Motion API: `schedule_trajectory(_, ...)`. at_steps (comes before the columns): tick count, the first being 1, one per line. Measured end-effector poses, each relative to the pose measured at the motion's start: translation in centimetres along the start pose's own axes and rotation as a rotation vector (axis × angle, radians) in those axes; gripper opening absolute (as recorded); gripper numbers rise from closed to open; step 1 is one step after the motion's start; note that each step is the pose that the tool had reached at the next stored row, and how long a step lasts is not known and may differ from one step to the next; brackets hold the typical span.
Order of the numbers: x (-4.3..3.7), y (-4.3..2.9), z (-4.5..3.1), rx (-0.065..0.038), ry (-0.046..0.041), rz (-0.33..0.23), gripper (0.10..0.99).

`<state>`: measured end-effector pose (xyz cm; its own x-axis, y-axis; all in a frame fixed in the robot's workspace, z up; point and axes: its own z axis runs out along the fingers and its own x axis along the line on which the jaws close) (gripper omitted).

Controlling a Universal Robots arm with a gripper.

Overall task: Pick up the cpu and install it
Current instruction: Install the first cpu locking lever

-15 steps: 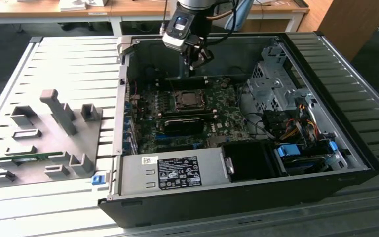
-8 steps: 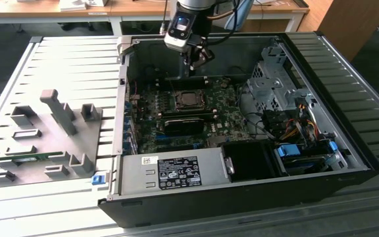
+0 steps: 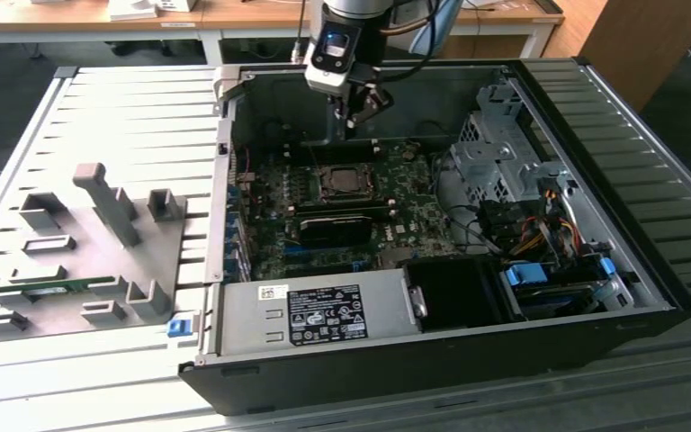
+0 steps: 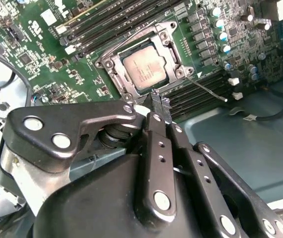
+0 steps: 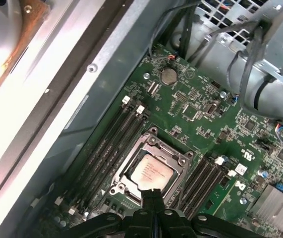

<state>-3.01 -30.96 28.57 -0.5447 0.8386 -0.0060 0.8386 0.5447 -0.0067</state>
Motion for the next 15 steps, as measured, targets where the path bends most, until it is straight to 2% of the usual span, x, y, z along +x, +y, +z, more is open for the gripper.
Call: schedule_trajectory(15, -0.02, -0.01, 0.0, -0.001, -0.001, -0.137, 0.106)
